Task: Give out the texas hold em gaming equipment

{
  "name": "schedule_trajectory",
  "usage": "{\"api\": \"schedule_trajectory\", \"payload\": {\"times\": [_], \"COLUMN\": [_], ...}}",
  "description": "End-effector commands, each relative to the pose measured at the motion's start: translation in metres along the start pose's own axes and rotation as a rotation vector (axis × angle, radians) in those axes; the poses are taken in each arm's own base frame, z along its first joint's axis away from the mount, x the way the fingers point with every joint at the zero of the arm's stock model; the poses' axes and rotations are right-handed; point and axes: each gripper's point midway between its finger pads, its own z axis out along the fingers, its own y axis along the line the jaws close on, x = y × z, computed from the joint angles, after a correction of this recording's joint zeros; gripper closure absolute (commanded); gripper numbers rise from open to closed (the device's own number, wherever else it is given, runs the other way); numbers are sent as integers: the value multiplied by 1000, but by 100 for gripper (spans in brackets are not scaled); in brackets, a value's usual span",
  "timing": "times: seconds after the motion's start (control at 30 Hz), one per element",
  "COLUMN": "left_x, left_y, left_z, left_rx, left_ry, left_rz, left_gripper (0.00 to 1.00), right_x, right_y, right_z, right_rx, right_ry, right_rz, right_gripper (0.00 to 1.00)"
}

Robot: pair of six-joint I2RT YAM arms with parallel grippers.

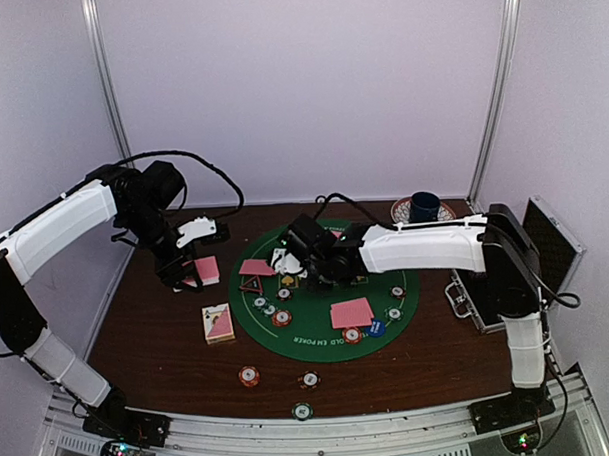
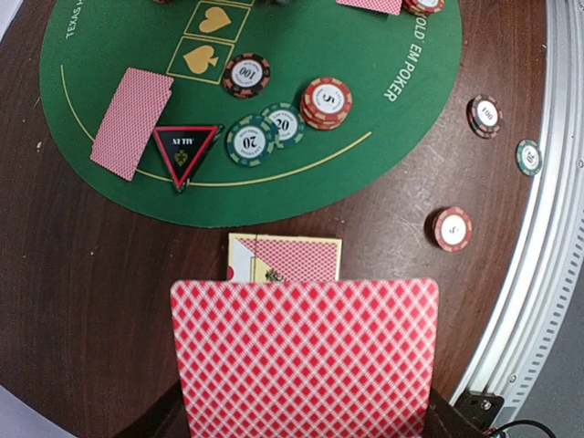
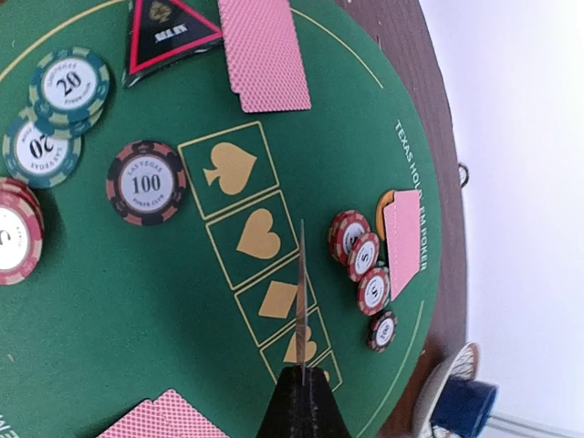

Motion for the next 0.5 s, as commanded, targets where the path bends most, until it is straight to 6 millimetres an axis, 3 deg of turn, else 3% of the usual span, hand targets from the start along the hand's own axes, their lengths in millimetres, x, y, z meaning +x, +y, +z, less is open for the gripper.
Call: {"api": "schedule_trajectory", "payload": {"times": [0.0, 0.2, 0.47], "left_x": [-4, -4, -5], "left_y": [0, 0, -1], "left_z": [-12, -13, -15], "left_rx": [-19, -19, -20], "left_ry": [-35, -34, -38], "left_rz": [3, 4, 5], "left_gripper": [100, 100, 100], "right_x": [-17, -14, -8], "right_y": [-4, 17, 26], "right_z": [13, 37, 53], "right_rx": [228, 250, 270], "right_ry": [-2, 29, 58], "right_rz": [-216, -312, -365], "right_gripper": [100, 100, 100]}}
